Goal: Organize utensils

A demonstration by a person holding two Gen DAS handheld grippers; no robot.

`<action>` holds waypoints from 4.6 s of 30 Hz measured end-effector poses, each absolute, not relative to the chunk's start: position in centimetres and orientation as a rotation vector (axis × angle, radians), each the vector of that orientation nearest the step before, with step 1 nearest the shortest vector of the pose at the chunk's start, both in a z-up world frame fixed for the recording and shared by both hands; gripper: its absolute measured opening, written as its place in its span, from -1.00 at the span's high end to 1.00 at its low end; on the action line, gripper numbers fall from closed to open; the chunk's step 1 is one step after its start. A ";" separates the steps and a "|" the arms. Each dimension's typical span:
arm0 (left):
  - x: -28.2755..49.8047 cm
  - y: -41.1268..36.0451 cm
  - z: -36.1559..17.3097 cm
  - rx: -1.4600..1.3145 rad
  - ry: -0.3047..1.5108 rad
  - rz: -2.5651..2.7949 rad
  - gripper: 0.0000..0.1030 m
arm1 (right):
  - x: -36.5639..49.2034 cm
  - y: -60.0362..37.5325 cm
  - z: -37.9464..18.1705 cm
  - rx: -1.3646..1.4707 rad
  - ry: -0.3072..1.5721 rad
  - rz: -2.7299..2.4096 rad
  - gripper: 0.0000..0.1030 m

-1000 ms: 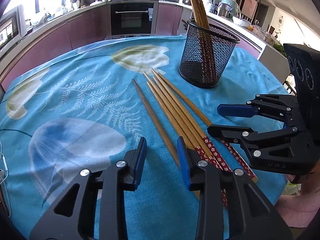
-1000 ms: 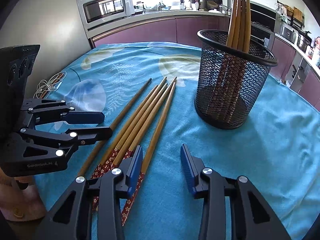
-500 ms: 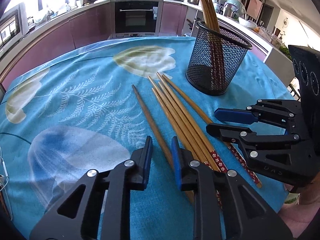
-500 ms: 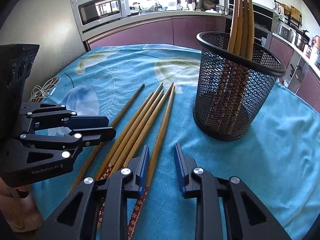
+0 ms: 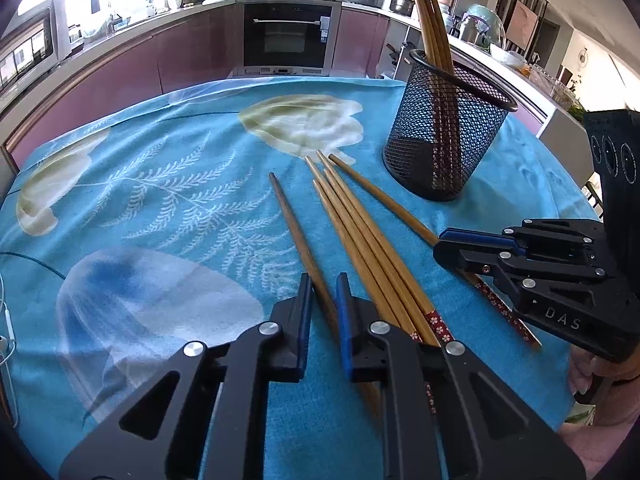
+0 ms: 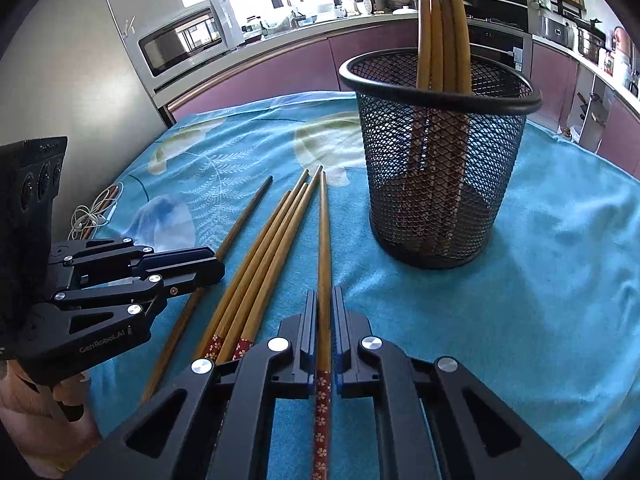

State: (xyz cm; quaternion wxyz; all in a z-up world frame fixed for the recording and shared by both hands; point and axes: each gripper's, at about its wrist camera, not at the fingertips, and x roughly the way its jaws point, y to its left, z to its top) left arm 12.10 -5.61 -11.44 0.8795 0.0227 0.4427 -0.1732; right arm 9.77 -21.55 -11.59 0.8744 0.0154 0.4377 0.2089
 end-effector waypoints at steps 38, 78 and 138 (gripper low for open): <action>9.9 -4.1 -6.6 -0.094 0.852 -0.509 0.86 | 7.0 -22.3 -8.6 0.109 0.836 0.591 0.89; 9.7 -3.1 -4.2 -0.149 0.812 -0.546 0.86 | 8.3 -21.8 -11.5 0.083 0.925 0.599 0.85; 16.7 -7.0 -5.0 -0.077 0.854 -0.503 0.68 | 9.1 -29.8 -3.1 0.223 0.627 0.552 0.88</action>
